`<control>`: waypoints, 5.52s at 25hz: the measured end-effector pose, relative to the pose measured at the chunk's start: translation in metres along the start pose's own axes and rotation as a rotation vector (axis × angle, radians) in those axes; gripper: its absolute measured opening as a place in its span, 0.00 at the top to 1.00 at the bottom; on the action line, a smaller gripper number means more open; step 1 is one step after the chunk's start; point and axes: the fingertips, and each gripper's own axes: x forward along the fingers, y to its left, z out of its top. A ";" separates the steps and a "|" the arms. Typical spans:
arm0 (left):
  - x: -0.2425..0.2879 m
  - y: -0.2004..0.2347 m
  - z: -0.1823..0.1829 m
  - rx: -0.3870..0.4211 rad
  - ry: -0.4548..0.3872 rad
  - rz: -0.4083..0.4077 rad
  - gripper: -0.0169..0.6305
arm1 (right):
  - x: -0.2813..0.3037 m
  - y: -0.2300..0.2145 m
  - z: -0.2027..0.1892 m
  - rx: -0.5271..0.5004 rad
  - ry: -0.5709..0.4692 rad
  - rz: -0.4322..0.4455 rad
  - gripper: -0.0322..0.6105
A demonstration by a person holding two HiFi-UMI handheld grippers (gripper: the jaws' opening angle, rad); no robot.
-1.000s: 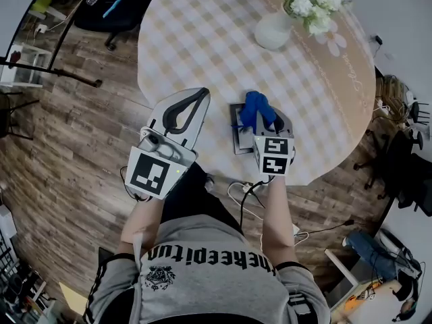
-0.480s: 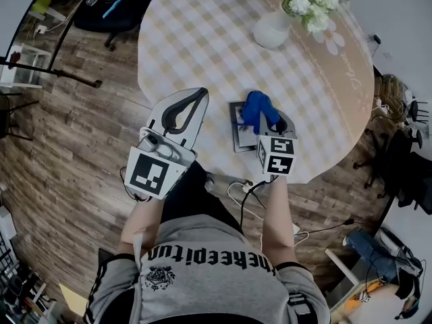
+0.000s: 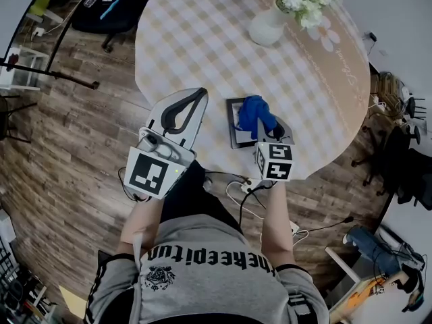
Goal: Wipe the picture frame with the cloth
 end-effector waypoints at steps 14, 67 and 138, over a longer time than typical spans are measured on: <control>-0.004 -0.008 0.000 0.004 -0.003 -0.002 0.95 | 0.000 0.022 -0.005 -0.011 -0.011 0.064 0.82; -0.026 -0.031 0.006 -0.005 -0.022 0.002 0.95 | -0.035 0.050 -0.023 -0.072 -0.006 0.109 0.82; -0.106 -0.142 0.075 0.117 -0.114 -0.183 0.95 | -0.247 0.037 0.031 0.180 -0.511 -0.104 0.82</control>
